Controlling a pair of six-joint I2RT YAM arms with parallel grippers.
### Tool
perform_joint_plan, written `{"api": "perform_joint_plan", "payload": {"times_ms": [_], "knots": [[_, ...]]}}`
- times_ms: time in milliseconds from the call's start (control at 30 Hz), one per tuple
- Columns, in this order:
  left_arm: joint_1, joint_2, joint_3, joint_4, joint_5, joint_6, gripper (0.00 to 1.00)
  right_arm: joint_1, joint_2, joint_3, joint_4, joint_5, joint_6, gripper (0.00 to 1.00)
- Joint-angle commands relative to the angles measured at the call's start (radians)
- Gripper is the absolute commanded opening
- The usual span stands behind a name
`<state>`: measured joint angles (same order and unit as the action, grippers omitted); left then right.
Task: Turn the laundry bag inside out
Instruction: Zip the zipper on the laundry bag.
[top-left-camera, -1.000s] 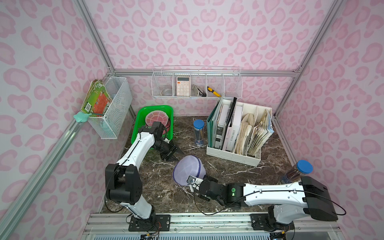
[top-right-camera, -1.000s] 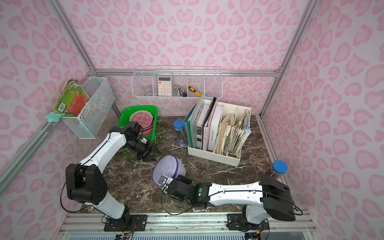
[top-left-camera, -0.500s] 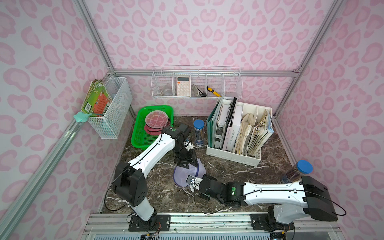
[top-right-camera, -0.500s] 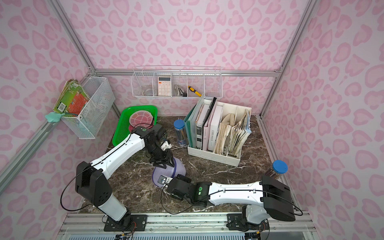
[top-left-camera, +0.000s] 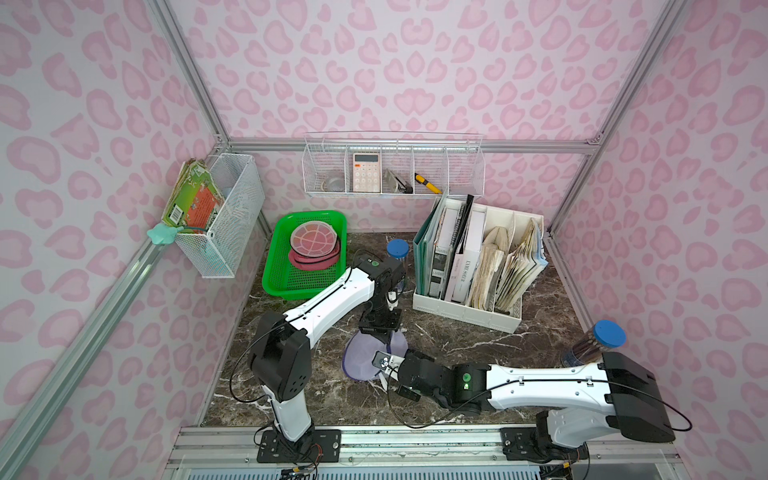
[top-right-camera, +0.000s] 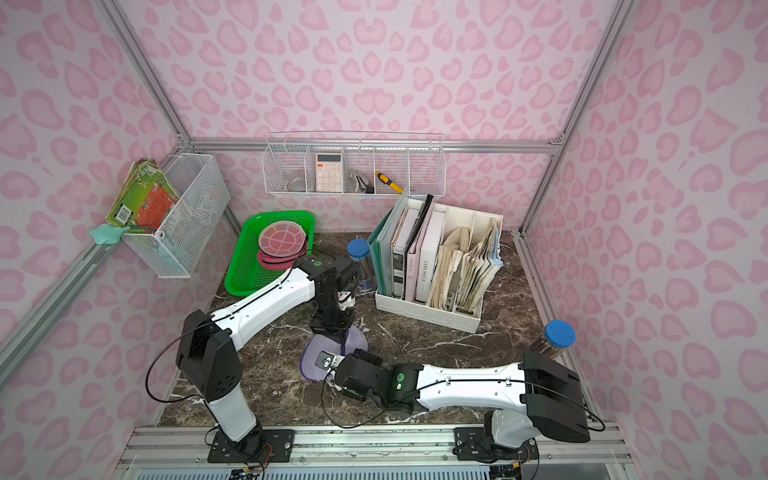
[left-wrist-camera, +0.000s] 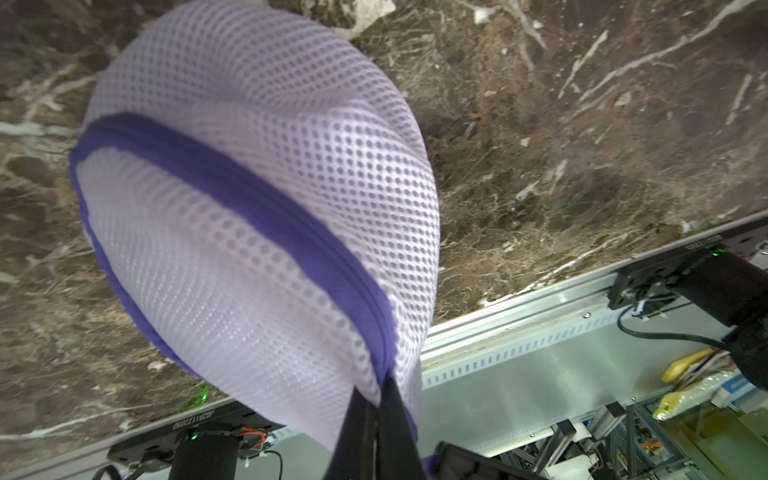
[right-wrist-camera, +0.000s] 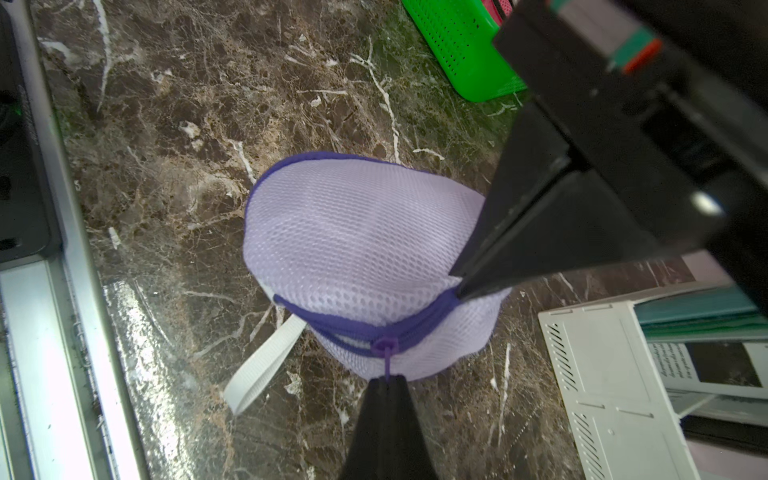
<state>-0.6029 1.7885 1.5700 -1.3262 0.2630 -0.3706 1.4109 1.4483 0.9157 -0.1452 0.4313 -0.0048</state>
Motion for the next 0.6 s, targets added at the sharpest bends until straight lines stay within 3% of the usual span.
{"api": "perform_joint_plan", "payload": {"times_ms": [0, 100, 367, 567], "knots": [[0.029, 0.003, 0.037, -0.056, -0.065, -0.023, 0.0, 0.007, -0.006, -0.001, -0.003, 0.004, -0.001, 0.0], [0.094, -0.005, 0.062, -0.071, -0.026, -0.048, 0.0, 0.017, 0.0, -0.003, -0.01, 0.01, -0.003, 0.0], [0.372, -0.075, 0.006, 0.0, 0.274, -0.118, 0.0, 0.042, 0.02, -0.016, -0.007, 0.02, 0.022, 0.0], [0.376, -0.088, -0.035, 0.038, 0.328, -0.149, 0.0, 0.028, 0.016, -0.019, 0.02, 0.039, 0.036, 0.0]]}}
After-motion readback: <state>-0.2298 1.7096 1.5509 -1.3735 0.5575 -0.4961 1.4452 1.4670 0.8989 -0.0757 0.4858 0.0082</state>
